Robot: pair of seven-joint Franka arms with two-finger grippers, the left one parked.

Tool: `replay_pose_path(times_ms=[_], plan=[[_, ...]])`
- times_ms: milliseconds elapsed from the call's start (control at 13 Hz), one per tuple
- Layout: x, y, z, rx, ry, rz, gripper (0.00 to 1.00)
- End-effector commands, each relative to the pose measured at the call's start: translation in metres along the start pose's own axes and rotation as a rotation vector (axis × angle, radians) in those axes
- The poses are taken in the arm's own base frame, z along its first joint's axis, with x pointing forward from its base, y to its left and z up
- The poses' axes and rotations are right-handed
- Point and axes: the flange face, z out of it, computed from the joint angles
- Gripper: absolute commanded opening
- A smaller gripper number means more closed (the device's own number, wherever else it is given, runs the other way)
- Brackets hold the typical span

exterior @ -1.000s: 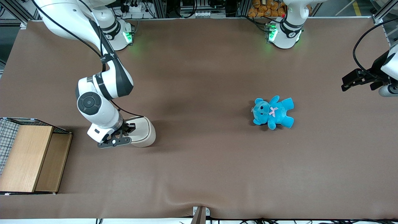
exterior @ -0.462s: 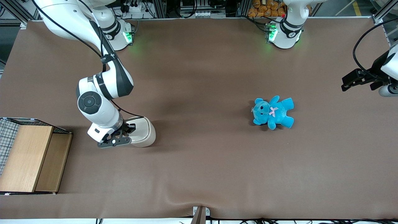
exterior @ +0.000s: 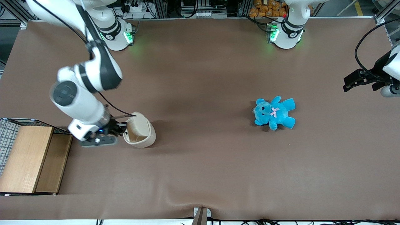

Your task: Open trash can with right arm

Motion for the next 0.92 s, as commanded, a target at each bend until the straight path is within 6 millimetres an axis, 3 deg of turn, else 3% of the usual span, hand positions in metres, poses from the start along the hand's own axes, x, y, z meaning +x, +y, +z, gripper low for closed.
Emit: replay_pose_path(times_ms=[0,154,462,692,846], plan=[[-0.022,0.033,-0.078,0.024,0.020,0.057,1.00],[-0.037,0.056,-0.119,0.018,0.031,0.089,1.00],[-0.068,0.126,-0.183,0.002,0.043,0.203,1.00],[-0.092,0.178,-0.204,-0.003,0.013,0.170,1.00],[-0.107,0.184,-0.216,0.003,-0.018,0.177,1.00]])
